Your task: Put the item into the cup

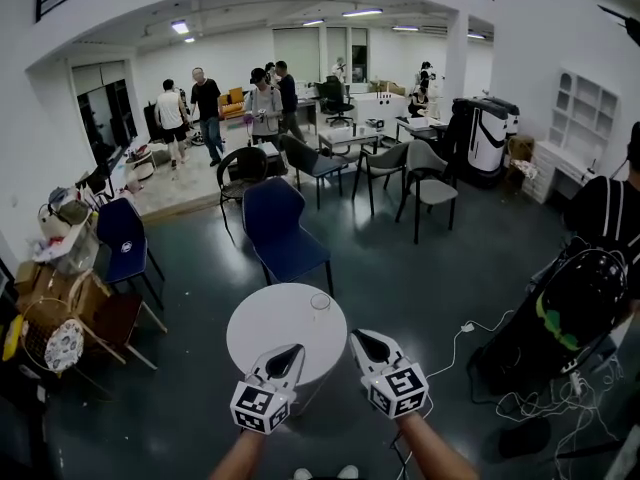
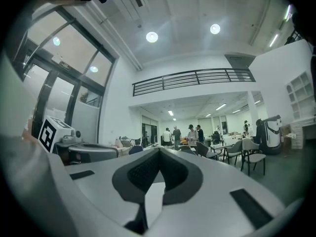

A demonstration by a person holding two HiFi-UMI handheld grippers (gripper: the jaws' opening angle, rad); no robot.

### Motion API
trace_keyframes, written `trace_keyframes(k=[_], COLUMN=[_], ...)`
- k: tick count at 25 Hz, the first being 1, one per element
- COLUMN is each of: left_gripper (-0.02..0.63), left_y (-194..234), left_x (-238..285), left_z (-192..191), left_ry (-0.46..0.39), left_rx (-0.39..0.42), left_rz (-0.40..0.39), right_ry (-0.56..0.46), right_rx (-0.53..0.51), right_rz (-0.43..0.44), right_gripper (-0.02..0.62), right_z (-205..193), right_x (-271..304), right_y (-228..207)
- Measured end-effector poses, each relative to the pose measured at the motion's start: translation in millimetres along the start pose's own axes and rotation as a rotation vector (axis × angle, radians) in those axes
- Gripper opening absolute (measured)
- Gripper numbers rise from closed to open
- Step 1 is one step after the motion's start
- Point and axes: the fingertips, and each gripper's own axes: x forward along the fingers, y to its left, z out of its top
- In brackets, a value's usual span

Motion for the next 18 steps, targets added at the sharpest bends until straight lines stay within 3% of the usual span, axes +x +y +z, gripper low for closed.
trace_keyframes(k=[18], left_gripper=[0.015], left_y=[-4], left_x=[-54], left_z=[9], left_ry=[-0.028], left_rx=[-0.003], left_rz=[0.016], right_ry=[0.013], right_rx=[-0.003], right_rz=[0.006], right_gripper=[0.015], right_z=[-3], right_x=[-22], right_y=[51])
